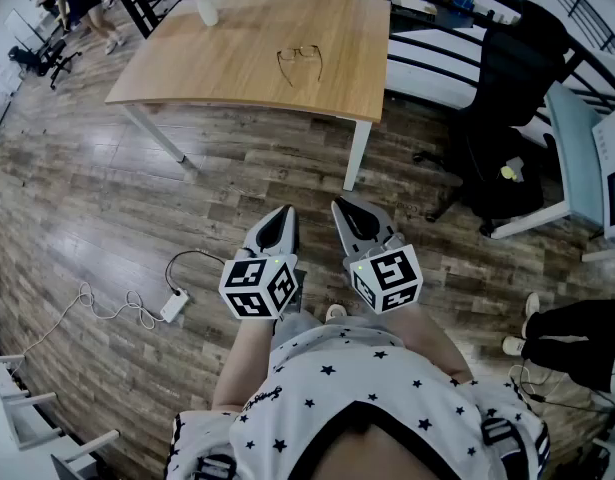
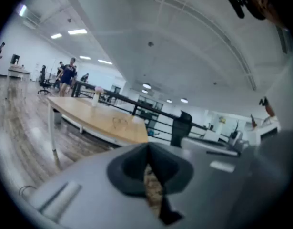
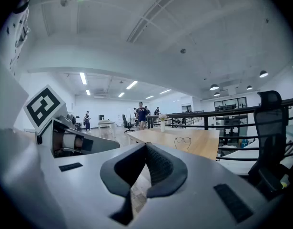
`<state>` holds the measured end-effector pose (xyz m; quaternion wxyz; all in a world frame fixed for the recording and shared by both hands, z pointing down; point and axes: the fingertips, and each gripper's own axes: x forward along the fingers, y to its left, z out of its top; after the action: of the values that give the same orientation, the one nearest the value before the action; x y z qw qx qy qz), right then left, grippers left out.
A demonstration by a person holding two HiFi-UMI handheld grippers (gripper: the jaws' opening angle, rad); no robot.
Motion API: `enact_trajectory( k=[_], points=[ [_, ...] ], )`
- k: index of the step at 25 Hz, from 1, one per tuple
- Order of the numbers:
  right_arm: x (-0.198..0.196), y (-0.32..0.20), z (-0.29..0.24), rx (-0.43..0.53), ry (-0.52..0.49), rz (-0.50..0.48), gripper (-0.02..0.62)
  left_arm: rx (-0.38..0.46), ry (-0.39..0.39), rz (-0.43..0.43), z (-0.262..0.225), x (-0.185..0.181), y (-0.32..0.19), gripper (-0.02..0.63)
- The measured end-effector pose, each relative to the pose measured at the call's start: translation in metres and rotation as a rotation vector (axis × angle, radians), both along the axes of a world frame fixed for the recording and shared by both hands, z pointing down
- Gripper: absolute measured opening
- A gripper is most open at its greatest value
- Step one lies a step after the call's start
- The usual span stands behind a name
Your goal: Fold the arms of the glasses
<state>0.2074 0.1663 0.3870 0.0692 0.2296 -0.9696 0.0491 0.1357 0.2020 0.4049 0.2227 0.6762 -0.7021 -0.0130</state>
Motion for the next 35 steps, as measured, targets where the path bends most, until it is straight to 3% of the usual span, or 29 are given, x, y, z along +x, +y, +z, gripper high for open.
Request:
enact_trajectory(
  k=[14,21,35],
  points=[
    [0.028,0.040,0.005,-0.048,0.003,-0.016,0.017,-0.018,-0.024,0.005,0.001,0.028,0.048,0.006],
    [0.037,0.044,0.005,-0.035,0.005,-0.038,0.018,0.040,-0.028,-0.020,-0.005,0.034,0.055,0.006],
    [0.024,0.022,0.015,-0.081,0.006,-0.073,0.020,0.020,-0.036,-0.074,0.002,0.018,0.038,0.006]
  ],
)
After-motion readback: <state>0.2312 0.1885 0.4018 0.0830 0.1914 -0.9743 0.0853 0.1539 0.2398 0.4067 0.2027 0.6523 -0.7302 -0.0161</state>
